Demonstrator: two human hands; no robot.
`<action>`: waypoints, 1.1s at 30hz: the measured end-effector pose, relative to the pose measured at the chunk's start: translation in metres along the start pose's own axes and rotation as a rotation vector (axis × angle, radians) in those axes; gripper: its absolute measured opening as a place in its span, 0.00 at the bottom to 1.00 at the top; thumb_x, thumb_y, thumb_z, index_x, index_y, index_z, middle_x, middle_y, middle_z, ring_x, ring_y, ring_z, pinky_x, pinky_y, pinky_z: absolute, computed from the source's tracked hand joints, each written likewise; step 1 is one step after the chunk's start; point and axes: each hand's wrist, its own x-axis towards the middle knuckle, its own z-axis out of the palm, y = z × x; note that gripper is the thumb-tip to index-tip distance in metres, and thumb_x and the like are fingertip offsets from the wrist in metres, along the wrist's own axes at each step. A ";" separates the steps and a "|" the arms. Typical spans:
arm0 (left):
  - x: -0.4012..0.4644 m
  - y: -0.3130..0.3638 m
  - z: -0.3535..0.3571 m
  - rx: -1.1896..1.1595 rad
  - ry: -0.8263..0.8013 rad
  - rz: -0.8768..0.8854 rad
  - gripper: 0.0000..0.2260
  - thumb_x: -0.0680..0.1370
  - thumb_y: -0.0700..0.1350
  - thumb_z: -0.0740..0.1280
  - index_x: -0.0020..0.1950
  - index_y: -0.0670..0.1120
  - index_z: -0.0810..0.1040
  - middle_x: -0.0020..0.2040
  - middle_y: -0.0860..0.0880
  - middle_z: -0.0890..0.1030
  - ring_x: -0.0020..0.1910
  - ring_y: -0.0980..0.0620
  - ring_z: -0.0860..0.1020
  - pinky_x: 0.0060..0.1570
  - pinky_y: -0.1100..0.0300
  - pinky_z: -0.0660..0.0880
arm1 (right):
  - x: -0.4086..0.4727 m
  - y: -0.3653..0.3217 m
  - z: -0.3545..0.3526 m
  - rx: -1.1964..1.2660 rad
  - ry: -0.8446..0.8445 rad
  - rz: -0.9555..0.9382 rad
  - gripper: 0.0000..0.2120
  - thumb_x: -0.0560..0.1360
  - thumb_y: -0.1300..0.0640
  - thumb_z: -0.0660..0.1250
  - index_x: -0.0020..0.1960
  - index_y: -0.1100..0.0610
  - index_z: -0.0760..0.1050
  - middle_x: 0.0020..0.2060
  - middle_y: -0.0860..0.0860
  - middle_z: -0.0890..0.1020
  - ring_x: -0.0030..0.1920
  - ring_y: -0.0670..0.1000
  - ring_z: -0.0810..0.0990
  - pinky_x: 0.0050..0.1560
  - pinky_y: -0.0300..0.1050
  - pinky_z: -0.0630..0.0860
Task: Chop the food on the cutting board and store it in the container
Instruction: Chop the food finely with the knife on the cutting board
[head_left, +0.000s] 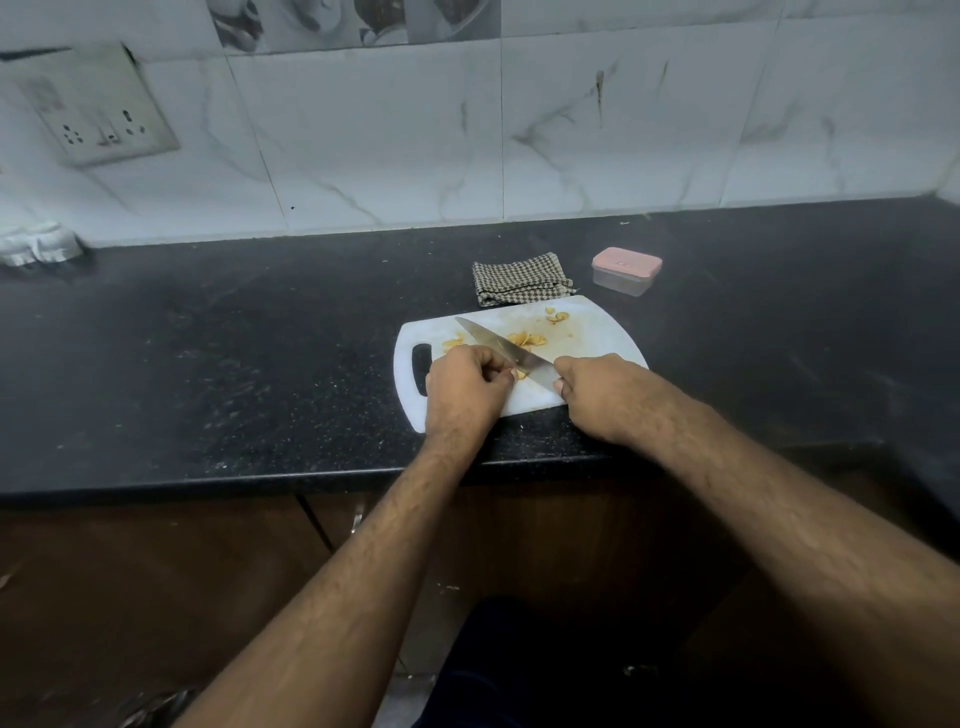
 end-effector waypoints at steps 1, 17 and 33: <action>0.000 0.000 0.000 -0.004 0.002 -0.003 0.04 0.76 0.43 0.75 0.41 0.50 0.85 0.36 0.57 0.83 0.40 0.60 0.80 0.54 0.51 0.81 | 0.000 0.003 0.002 0.026 0.012 -0.004 0.06 0.86 0.50 0.53 0.53 0.50 0.65 0.48 0.52 0.75 0.46 0.50 0.74 0.45 0.48 0.72; 0.001 0.001 -0.001 -0.020 -0.006 -0.010 0.04 0.76 0.43 0.75 0.41 0.49 0.87 0.35 0.59 0.84 0.41 0.62 0.81 0.52 0.58 0.81 | 0.001 0.006 0.001 -0.001 -0.002 -0.027 0.06 0.85 0.49 0.52 0.52 0.49 0.64 0.48 0.53 0.75 0.48 0.53 0.75 0.47 0.49 0.73; -0.003 0.001 -0.001 0.008 0.005 -0.009 0.06 0.77 0.42 0.74 0.40 0.48 0.86 0.35 0.57 0.83 0.40 0.61 0.80 0.52 0.55 0.81 | -0.002 0.000 -0.003 0.021 -0.013 0.015 0.06 0.86 0.50 0.53 0.53 0.50 0.65 0.48 0.52 0.75 0.47 0.52 0.74 0.45 0.48 0.70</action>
